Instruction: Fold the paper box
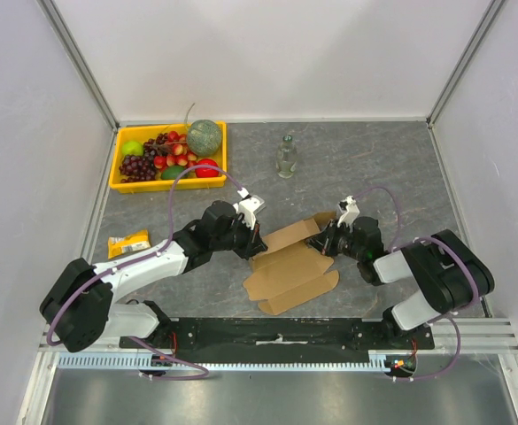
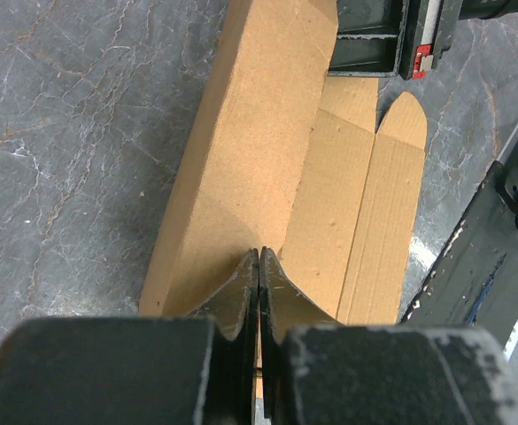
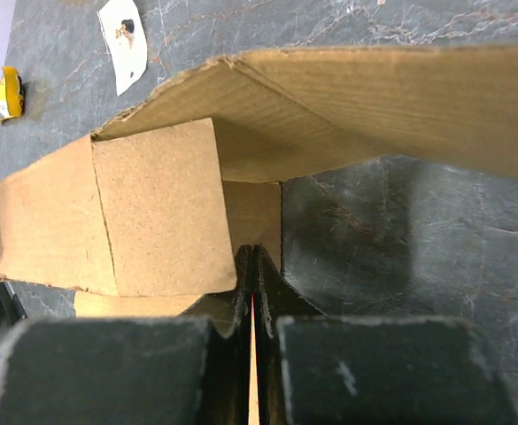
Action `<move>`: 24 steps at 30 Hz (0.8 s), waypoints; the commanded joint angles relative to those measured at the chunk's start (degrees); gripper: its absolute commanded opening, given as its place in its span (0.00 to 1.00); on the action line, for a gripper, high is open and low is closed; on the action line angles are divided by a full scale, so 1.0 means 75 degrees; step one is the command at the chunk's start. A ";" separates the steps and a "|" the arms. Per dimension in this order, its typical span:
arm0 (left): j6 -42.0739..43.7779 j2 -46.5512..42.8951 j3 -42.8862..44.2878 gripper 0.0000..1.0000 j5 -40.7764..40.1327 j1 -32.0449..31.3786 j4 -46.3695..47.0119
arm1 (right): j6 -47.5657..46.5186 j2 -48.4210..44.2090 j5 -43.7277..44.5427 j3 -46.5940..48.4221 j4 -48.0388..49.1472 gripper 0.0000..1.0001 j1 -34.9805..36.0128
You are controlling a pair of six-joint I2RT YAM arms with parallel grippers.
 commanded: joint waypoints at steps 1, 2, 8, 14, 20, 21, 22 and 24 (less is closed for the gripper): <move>-0.0160 0.0056 0.0156 0.02 0.0020 -0.0035 0.0044 | 0.0205 0.0396 -0.0466 -0.0045 0.0984 0.00 -0.0019; -0.0160 0.0068 0.0145 0.02 0.0020 -0.0035 0.0044 | 0.0205 0.0455 -0.0489 -0.0033 0.1020 0.00 -0.0019; -0.0172 0.0068 0.0121 0.02 0.0008 -0.0046 0.0044 | 0.0053 0.0702 -0.0361 0.0131 0.0459 0.00 -0.0019; -0.0160 0.0079 0.0133 0.02 0.0008 -0.0047 0.0044 | -0.0310 0.0597 0.0236 0.0236 -0.0490 0.00 -0.0019; -0.0148 0.0161 0.0145 0.02 0.0008 -0.0035 0.0067 | -0.0603 0.0293 0.0506 0.0412 -0.1287 0.00 -0.0019; -0.0137 0.0161 0.0133 0.02 0.0008 -0.0035 0.0067 | -0.0615 0.0141 0.0588 0.0436 -0.1486 0.00 -0.0019; -0.0148 0.0150 0.0133 0.02 0.0008 -0.0046 0.0067 | -0.0650 -0.0104 0.0763 0.0424 -0.1755 0.00 -0.0019; -0.0137 0.0138 0.0145 0.02 -0.0003 -0.0035 0.0067 | -0.0790 -0.0654 0.1266 0.0494 -0.2468 0.00 -0.0019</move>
